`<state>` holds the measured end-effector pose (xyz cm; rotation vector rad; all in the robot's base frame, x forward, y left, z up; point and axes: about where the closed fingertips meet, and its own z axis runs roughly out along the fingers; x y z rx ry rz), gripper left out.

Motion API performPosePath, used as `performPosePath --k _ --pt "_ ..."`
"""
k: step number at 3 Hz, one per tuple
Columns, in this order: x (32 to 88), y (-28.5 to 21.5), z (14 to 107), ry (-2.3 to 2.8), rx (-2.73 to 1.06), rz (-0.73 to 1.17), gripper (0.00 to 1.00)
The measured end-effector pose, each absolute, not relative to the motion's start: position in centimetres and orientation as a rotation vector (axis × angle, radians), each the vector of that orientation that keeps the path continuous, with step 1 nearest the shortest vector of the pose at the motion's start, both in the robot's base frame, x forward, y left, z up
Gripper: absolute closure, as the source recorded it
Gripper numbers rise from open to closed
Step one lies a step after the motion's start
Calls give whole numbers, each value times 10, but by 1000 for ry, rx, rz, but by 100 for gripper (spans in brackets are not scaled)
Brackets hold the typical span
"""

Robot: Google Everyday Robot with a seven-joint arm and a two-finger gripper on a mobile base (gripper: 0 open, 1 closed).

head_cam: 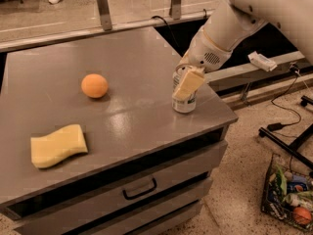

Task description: Move 7up can near sponge

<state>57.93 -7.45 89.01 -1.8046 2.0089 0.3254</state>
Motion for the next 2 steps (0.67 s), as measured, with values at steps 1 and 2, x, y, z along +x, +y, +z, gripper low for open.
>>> performPosePath --k 1,2 --pt "569 -54 923 1904 -1824 376 100" --pt "557 -36 954 1808 -1832 420 100"
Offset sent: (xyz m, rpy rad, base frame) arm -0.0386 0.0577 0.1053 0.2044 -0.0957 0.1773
